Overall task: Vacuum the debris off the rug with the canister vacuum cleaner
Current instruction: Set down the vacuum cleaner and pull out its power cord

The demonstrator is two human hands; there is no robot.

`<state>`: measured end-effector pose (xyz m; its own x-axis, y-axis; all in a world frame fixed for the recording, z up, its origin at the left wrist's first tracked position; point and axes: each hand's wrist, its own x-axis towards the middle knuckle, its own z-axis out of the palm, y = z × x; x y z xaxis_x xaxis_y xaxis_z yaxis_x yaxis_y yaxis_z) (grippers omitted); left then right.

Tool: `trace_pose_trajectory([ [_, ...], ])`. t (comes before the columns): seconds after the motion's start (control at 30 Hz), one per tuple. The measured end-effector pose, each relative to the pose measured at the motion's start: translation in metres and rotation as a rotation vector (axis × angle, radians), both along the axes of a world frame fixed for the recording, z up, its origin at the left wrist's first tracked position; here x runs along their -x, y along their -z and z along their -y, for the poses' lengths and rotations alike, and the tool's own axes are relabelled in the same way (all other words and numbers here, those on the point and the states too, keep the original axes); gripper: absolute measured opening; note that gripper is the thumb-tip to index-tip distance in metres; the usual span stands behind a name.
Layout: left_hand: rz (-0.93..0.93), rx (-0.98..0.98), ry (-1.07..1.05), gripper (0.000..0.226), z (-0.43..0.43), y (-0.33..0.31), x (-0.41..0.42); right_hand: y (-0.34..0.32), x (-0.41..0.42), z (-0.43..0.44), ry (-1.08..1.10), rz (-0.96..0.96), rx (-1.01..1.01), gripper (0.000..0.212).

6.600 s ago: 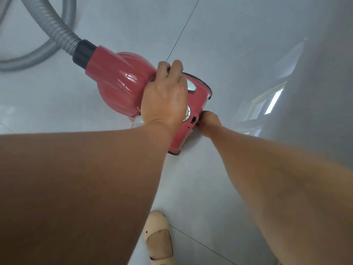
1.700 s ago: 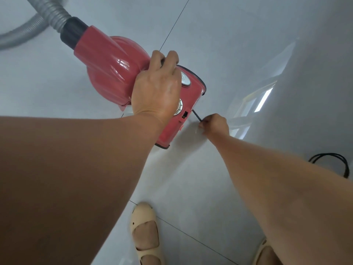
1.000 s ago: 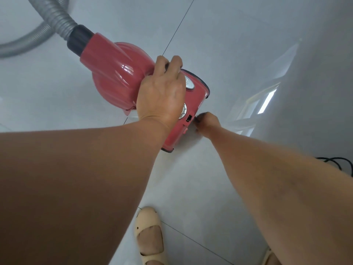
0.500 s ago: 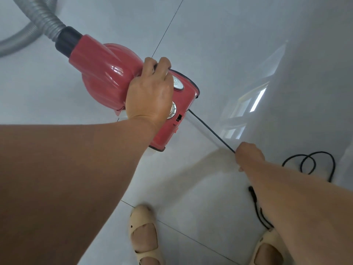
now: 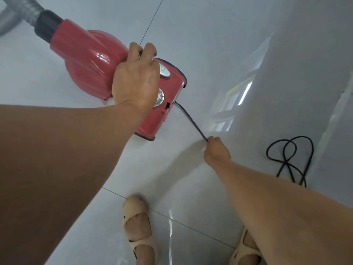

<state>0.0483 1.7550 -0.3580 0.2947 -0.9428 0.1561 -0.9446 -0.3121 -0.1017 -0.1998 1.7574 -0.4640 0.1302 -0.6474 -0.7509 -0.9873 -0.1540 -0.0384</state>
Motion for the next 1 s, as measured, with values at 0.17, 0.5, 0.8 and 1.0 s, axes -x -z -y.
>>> trace_pose_trajectory([
  [0.17, 0.027, -0.023, 0.016, 0.014, 0.001, 0.001, 0.001, 0.008, -0.051, 0.018, 0.176, 0.241, -0.014, 0.048],
  [0.5, -0.007, 0.031, 0.062, 0.029, 0.0, 0.002, 0.0, 0.024, -0.131, 0.066, 0.24, 0.324, -0.079, 0.027],
  [0.8, -0.004, 0.011, 0.058, 0.03, 0.0, 0.002, 0.001, 0.012, -0.097, 0.077, 0.073, 0.137, 0.112, 0.016],
  [1.0, -0.003, -0.035, 0.036, 0.021, 0.0, -0.002, 0.003, 0.008, -0.036, 0.056, 0.095, -0.032, 0.05, 0.025],
])
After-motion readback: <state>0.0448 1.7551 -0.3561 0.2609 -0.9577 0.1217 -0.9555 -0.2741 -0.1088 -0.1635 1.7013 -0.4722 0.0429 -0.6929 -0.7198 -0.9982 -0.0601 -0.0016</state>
